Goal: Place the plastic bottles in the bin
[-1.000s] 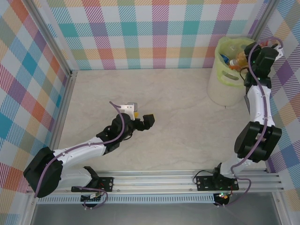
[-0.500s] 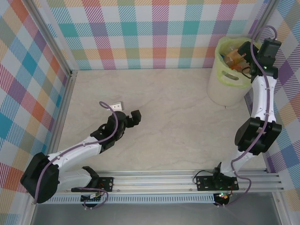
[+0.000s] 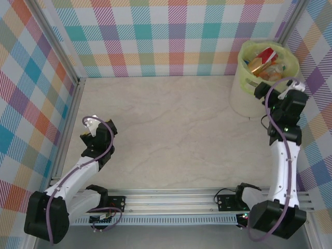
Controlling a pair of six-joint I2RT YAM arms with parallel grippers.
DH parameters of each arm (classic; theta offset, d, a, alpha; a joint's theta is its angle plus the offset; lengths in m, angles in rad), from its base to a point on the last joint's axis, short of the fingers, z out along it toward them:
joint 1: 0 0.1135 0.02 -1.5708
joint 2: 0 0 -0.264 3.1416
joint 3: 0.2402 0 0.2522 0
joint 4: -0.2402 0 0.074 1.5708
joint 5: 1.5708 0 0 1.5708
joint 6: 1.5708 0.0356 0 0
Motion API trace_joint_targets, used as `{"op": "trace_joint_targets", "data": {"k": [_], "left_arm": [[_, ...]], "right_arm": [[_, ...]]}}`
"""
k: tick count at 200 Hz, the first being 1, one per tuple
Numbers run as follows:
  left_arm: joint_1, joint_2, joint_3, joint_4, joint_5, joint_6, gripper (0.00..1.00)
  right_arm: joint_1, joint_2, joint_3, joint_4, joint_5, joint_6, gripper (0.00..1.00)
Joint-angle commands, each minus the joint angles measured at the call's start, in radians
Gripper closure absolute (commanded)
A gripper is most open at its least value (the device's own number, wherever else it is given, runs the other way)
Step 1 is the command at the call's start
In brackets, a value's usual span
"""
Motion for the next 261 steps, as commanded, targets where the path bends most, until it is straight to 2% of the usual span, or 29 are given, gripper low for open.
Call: {"op": "trace_joint_targets", "data": {"k": [1,17,23,49,79,99,120,125,135,142,162,203,220,250,261], "left_arm": [[0.081,0.069,-0.070,0.144,0.050,0.083,0.00],[0.127,0.151,-0.082,0.216,0.144,0.109,0.00],[0.142,0.180,-0.058,0.192,0.187,0.113,0.00],[0.165,0.293,-0.024,0.324,0.381,0.235,0.00],[0.174,0.390,0.001,0.468,0.514,0.307,0.00],[0.181,0.433,-0.021,0.614,0.588,0.313,0.00],[0.183,0.562,-0.080,0.828,0.642,0.327,0.00],[0.184,0.585,-0.097,0.907,0.636,0.331,0.00],[0.183,0.547,-0.096,0.831,0.598,0.308,0.00],[0.184,0.559,-0.099,0.854,0.537,0.284,0.00],[0.155,0.562,-0.082,0.832,0.466,0.293,0.00],[0.155,0.561,-0.081,0.824,0.463,0.292,0.00],[0.154,0.560,-0.082,0.824,0.464,0.292,0.00],[0.155,0.559,-0.083,0.827,0.466,0.291,0.00],[0.154,0.560,-0.083,0.827,0.465,0.292,0.00]], "right_arm": [[-0.006,-0.053,-0.192,0.053,-0.025,-0.057,0.00],[-0.007,-0.076,-0.320,0.085,-0.045,-0.060,0.00],[-0.006,-0.072,-0.367,0.107,-0.046,-0.047,0.00],[-0.006,-0.008,-0.521,0.263,-0.088,-0.002,0.00],[-0.005,0.118,-0.581,0.416,-0.135,-0.021,0.00],[0.001,0.175,-0.607,0.497,-0.166,-0.039,0.00],[0.037,0.219,-0.624,0.558,-0.152,-0.091,0.00],[0.051,0.229,-0.626,0.573,-0.141,-0.101,0.00],[0.067,0.248,-0.615,0.582,-0.141,-0.112,0.00],[0.081,0.259,-0.616,0.618,-0.134,-0.119,0.00],[0.136,0.303,-0.617,0.725,-0.071,-0.148,0.00],[0.256,0.408,-0.646,0.992,0.107,-0.223,0.00],[0.289,0.444,-0.683,1.099,0.119,-0.258,0.00],[0.329,0.569,-0.807,1.477,0.103,-0.324,0.00],[0.332,0.548,-0.802,1.424,0.090,-0.328,0.00]]}}
